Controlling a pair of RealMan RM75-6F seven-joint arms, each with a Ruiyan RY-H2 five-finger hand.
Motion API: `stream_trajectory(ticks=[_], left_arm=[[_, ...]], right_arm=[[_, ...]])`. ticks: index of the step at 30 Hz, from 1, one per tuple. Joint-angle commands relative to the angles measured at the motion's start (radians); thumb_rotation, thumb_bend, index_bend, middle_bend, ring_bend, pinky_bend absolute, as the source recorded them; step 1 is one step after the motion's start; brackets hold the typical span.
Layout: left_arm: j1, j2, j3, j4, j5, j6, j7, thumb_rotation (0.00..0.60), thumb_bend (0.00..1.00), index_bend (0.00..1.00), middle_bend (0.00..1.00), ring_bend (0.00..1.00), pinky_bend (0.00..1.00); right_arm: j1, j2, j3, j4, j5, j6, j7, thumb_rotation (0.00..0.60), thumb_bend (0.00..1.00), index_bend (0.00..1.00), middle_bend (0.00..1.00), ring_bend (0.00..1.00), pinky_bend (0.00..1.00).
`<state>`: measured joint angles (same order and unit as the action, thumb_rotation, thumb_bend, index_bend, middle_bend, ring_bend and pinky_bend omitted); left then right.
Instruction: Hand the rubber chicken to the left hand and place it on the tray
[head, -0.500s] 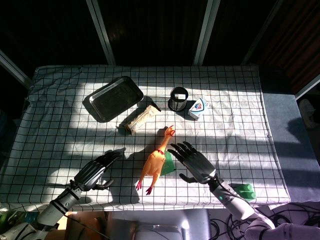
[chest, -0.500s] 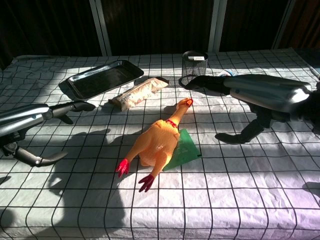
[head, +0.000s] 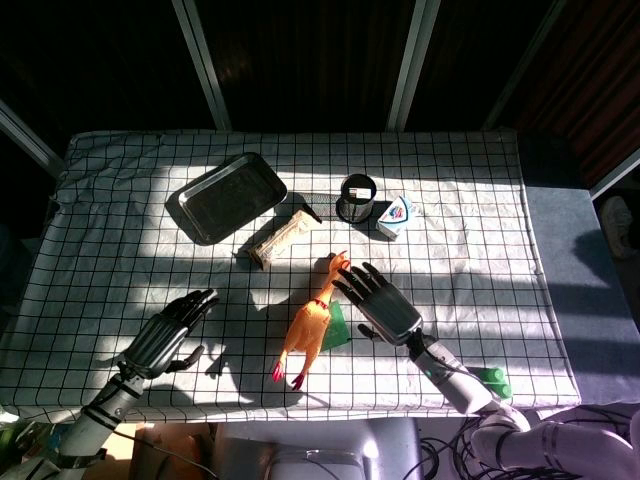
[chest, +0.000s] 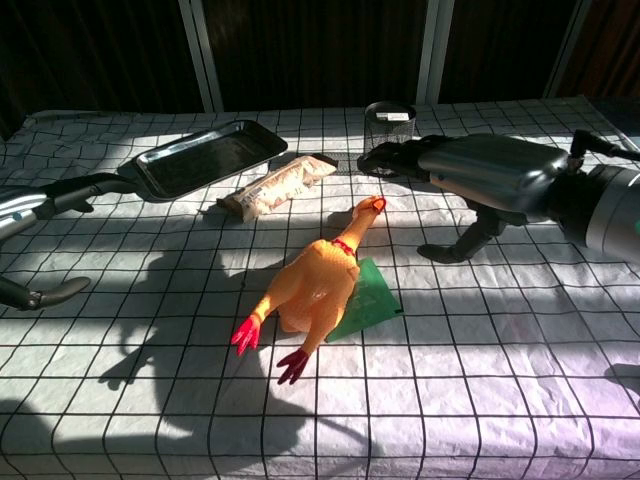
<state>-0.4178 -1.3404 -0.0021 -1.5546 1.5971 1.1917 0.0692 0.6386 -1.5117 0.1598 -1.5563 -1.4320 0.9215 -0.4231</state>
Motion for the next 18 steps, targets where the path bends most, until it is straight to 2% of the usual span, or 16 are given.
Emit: stream_trajectory(ticks=[1, 9, 12, 18], left_arm=[[0.115, 0.007, -0.009, 0.028, -0.076, 0.151, 0.231, 0.600, 0.40, 0.00, 0.00, 0.00, 0.14], [0.185, 0.078, 0.008, 0.005, -0.116, 0.196, 0.140, 0.600, 0.40, 0.00, 0.00, 0.00, 0.13], [0.189, 0.087, 0.004, 0.010, -0.116, 0.200, 0.125, 0.600, 0.40, 0.00, 0.00, 0.00, 0.13], [0.194, 0.097, 0.003, 0.014, -0.108, 0.200, 0.089, 0.600, 0.40, 0.00, 0.00, 0.00, 0.13]], right_arm=[[0.092, -0.101, 0.035, 0.157, 0.040, -0.065, -0.107, 0.600, 0.26, 0.00, 0.00, 0.00, 0.00], [0.215, -0.272, 0.026, 0.412, 0.110, -0.191, -0.189, 0.600, 0.26, 0.00, 0.00, 0.00, 0.00], [0.234, -0.316, 0.018, 0.465, 0.112, -0.195, -0.186, 0.600, 0.26, 0.00, 0.00, 0.00, 0.00], [0.256, -0.345, 0.009, 0.512, 0.113, -0.191, -0.183, 0.600, 0.26, 0.00, 0.00, 0.00, 0.00]])
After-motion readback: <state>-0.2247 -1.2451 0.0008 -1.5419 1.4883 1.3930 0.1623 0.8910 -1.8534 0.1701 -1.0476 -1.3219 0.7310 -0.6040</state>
